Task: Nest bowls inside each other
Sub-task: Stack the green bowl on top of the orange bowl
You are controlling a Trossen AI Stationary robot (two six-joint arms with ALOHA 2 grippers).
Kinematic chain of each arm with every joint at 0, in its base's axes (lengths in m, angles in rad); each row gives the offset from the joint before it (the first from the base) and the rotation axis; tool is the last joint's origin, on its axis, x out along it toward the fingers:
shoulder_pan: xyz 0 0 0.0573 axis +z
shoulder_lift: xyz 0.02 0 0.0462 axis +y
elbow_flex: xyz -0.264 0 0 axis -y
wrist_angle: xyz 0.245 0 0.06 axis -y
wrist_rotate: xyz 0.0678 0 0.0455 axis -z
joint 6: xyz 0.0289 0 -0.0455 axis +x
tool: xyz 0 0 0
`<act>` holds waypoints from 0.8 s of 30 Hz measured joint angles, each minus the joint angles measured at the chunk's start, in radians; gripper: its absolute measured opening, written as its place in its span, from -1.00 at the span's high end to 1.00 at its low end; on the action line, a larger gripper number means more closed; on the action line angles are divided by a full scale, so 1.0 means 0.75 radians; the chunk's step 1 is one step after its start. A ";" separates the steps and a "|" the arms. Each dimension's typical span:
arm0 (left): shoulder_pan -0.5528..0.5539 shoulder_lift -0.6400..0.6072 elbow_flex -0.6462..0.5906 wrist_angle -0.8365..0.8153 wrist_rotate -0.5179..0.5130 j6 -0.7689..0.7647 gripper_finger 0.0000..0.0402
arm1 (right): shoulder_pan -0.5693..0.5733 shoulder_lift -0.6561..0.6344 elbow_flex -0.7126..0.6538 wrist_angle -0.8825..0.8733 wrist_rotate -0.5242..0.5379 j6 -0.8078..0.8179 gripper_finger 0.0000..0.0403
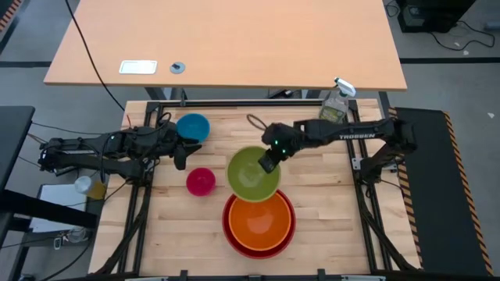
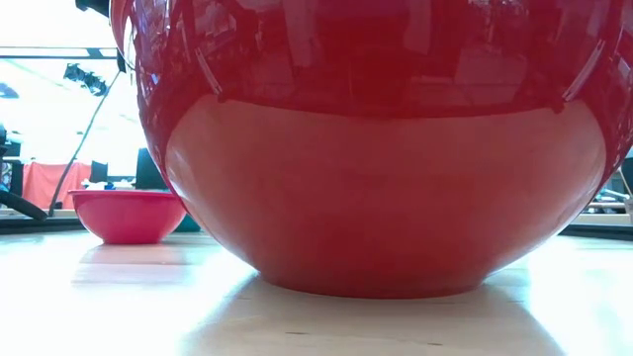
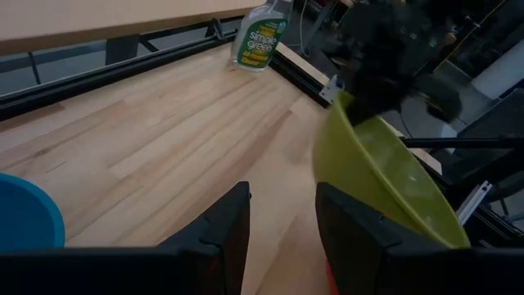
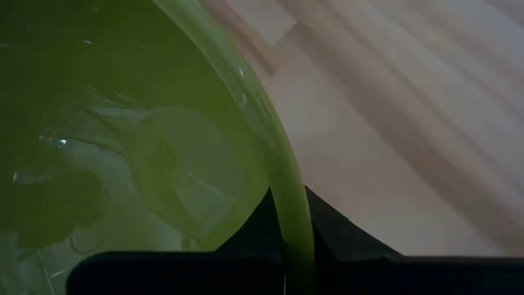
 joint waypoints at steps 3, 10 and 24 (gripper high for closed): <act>0.000 0.000 0.000 0.000 0.000 0.000 0.28 | 0.071 0.000 0.000 -0.002 0.031 0.070 0.90; 0.000 0.000 0.000 0.000 0.001 0.004 0.28 | 0.243 0.000 0.003 -0.094 0.125 0.207 0.90; 0.000 0.000 0.000 0.000 0.000 0.039 0.28 | 0.436 0.301 0.384 -0.506 0.274 0.278 0.90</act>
